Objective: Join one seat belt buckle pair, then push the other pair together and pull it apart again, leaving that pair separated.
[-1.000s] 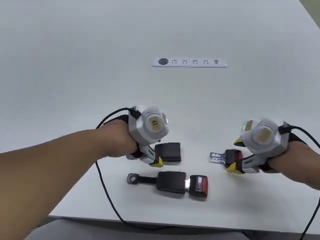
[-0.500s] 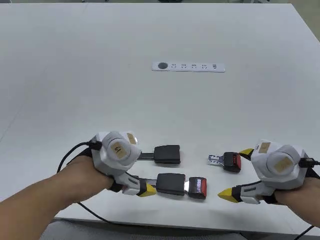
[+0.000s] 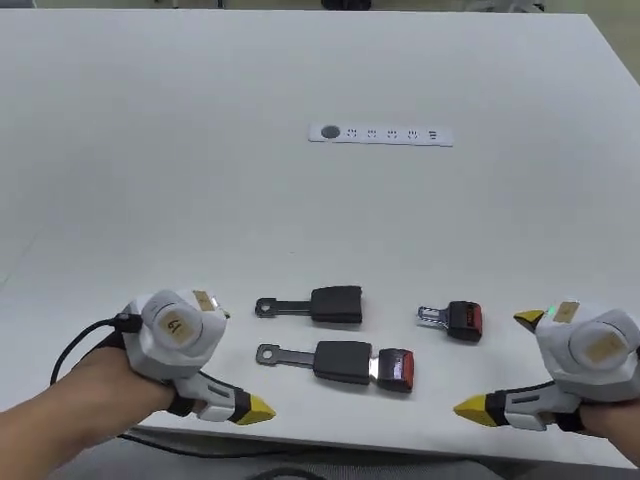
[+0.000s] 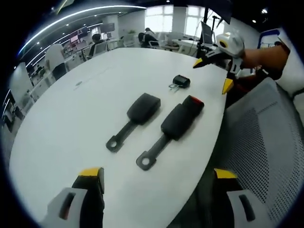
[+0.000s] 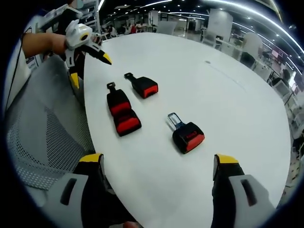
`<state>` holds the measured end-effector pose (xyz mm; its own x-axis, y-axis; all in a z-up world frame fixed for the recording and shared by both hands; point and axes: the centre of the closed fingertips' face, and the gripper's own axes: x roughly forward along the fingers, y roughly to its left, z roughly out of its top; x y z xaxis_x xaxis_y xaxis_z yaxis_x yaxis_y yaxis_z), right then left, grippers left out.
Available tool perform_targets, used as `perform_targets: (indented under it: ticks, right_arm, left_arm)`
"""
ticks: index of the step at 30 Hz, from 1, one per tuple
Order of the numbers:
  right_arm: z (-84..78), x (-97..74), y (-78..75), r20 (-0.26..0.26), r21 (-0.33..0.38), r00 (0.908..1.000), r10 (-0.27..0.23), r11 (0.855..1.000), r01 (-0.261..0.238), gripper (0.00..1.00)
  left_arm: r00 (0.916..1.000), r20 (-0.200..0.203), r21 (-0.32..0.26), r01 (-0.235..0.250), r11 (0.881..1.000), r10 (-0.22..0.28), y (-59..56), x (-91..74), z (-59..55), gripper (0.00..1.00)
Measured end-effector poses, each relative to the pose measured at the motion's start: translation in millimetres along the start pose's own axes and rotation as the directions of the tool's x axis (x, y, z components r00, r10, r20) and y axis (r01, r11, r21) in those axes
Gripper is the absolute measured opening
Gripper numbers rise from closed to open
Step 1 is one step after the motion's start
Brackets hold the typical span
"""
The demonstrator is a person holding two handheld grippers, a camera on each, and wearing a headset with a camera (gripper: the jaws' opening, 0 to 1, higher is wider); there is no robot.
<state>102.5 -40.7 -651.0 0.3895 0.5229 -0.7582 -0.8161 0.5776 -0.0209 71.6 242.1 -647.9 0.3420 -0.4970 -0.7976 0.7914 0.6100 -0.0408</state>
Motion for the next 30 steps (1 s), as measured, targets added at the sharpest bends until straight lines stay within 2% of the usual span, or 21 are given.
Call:
perform_targets:
  ticks: [2, 5, 6, 9, 10, 11, 16, 23, 26, 30]
  right_arm:
    - [4.8, -2.8, -1.7, 0.037, 0.016, 0.9992, -0.018, 1.0, 0.018, 1.0]
    - [13.7, -12.0, 6.0, 0.051, 0.033, 0.9984, -0.022, 0.999, 0.02, 1.0]
    - [9.9, -8.1, 3.4, 0.053, 0.038, 0.9983, -0.023, 0.999, 0.021, 1.0]
    - [8.6, -9.2, 7.3, 0.047, 0.044, 0.9986, -0.023, 0.999, 0.021, 1.0]
    - [7.7, -9.5, 8.2, 0.044, 0.046, 0.9987, -0.025, 0.999, 0.023, 1.0]
    - [0.1, -3.7, 3.0, 0.042, 0.05, 0.9987, -0.029, 0.998, 0.027, 1.0]
    - [-4.3, -0.7, 4.9, 0.029, 0.081, 0.9992, -0.026, 0.996, 0.024, 1.0]
    - [8.4, -2.6, 12.1, 0.034, 0.077, 0.9991, -0.025, 0.997, 0.022, 1.0]
    - [4.8, 5.6, 9.4, 0.033, 0.077, 0.9993, -0.017, 0.997, 0.014, 0.99]
    - [7.8, 5.1, 15.3, 0.027, 0.074, 0.9996, -0.006, 0.997, 0.004, 0.99]
  left_arm:
    - [1.0, 0.007, -0.02, -0.007, 1.0, 0.007, 1.7, -2.9, -0.2, 1.0]
    - [0.9987, 0.037, -0.065, -0.031, 0.997, 0.033, 6.1, -7.0, 3.7, 1.0]
    - [0.9985, 0.044, -0.077, -0.03, 0.997, 0.033, 6.4, -7.2, 4.6, 1.0]
    - [0.9979, 0.052, -0.09, -0.033, 0.995, 0.038, 9.0, -4.5, 3.0, 1.0]
    - [0.9976, 0.056, -0.095, -0.034, 0.995, 0.039, 7.7, -4.3, 4.6, 1.0]
    - [0.9974, 0.06, -0.098, -0.033, 0.995, 0.039, 7.0, -4.3, 5.1, 1.0]
    - [0.9957, 0.081, -0.119, -0.034, 0.992, 0.043, 4.6, -5.9, 10.3, 1.0]
    - [0.9944, 0.093, -0.137, -0.035, 0.99, 0.049, 6.8, -6.5, 8.0, 1.0]
    - [0.9947, 0.092, -0.138, -0.033, 0.99, 0.046, 6.3, -5.6, 5.5, 1.0]
    - [0.9953, 0.088, -0.143, -0.028, 0.989, 0.041, 6.8, -2.9, 2.3, 1.0]
